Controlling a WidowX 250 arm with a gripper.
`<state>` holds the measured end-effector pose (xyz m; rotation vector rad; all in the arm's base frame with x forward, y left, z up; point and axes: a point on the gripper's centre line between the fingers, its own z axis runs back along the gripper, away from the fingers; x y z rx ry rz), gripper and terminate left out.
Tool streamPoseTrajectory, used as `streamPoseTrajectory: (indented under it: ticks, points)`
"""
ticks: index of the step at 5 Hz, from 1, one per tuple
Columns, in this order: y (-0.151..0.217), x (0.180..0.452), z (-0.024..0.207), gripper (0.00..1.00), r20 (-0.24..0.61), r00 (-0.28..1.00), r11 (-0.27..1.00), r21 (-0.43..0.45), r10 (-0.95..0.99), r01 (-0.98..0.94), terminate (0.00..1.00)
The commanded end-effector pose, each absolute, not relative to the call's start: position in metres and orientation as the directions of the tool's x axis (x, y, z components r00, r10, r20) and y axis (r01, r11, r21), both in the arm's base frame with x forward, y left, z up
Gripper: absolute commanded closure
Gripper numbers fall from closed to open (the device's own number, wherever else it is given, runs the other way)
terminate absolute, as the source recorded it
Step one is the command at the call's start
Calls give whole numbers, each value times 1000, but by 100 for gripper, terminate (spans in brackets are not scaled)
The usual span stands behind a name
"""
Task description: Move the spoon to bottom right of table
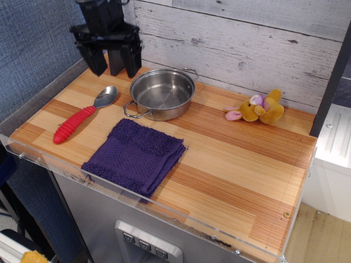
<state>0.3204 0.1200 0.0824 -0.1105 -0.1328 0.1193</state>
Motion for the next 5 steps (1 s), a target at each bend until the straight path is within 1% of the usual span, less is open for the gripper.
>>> streamPoseTrajectory:
  ticks: [1, 2, 3, 4, 5]
  points:
    - [142, 299, 92, 0, 178, 978, 992, -89, 108, -93, 0]
    - [155, 292, 78, 0, 160, 983, 995, -54, 95, -87, 0]
    - [164, 284, 63, 0, 132, 987, 995, -45, 89, -84, 0]
    - [170, 279, 50, 0, 131, 986, 995, -18, 103, -101, 0]
    - [171, 278, 38, 0, 104, 990, 995, -18, 99, -98, 0]
